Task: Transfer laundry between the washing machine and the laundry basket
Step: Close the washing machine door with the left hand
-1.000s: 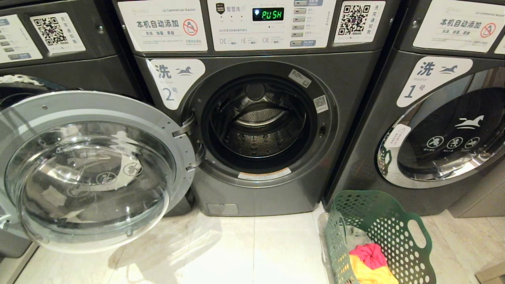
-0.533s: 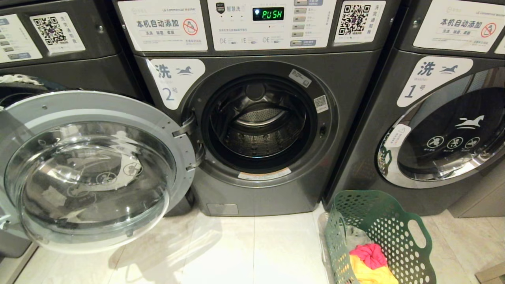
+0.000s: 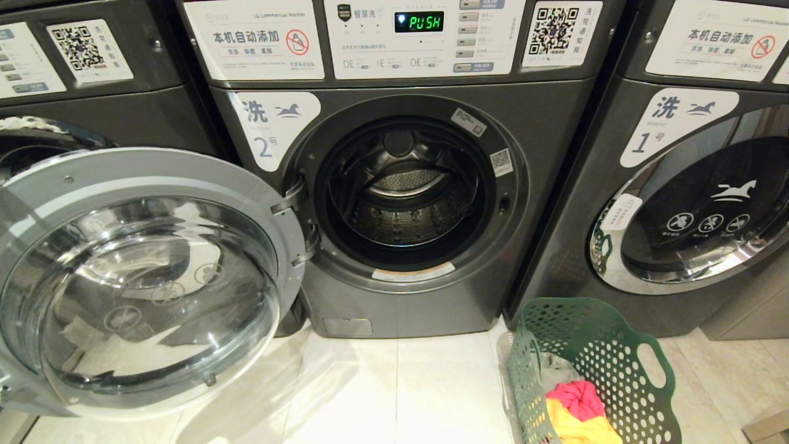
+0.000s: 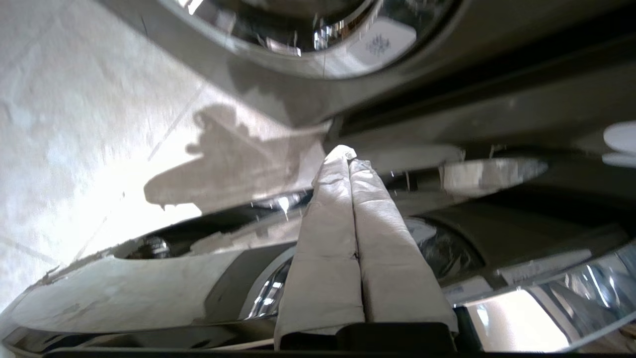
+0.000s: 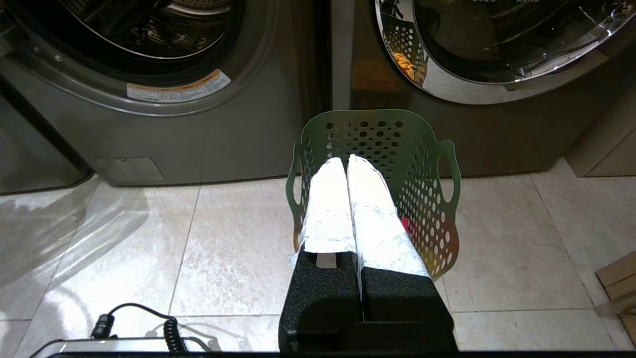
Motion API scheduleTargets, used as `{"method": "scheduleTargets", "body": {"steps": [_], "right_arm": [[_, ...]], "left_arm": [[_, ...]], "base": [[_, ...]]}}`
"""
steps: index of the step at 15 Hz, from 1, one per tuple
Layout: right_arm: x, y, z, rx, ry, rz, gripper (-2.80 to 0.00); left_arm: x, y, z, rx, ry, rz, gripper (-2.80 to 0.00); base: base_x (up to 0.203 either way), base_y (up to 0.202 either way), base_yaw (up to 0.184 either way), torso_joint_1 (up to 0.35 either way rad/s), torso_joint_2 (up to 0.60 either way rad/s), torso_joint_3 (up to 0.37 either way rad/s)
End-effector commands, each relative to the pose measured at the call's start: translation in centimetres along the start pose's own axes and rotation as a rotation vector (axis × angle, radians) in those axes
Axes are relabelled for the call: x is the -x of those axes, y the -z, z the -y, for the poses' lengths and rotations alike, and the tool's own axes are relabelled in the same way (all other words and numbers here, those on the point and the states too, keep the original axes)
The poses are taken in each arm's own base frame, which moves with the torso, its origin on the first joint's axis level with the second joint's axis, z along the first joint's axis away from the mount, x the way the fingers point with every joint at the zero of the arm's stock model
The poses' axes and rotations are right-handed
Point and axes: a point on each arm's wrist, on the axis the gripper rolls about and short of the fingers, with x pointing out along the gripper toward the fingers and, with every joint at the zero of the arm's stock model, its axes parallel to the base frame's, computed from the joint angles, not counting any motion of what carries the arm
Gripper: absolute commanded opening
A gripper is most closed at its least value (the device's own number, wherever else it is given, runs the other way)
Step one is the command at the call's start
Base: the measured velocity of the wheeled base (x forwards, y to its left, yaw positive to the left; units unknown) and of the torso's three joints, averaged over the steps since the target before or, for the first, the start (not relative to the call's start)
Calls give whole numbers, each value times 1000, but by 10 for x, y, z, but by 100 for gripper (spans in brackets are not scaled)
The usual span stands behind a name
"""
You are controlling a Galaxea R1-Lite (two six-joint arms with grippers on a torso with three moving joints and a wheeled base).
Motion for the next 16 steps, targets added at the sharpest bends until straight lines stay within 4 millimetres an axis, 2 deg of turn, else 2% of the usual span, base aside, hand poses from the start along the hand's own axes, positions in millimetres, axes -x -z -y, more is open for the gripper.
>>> {"method": "scheduleTargets", "body": {"steps": [1, 5, 9, 16], "right_arm": [[0, 0, 0, -1, 0, 1, -280], [0, 0, 0, 4, 0, 1, -280], [0, 0, 0, 4, -2, 1, -280], [0, 0, 0, -3, -2, 0, -280]], "left_arm": [[32, 9, 17, 8, 5, -34, -280], [63, 24, 38, -15, 21, -90, -280], [93, 52, 69, -31, 66, -227, -280], [118, 85, 103, -102, 149, -402, -280]], "base": [[0, 0, 0, 0, 0, 0], [0, 0, 0, 0, 0, 0], [0, 0, 0, 0, 0, 0], [0, 0, 0, 0, 0, 0]]}}
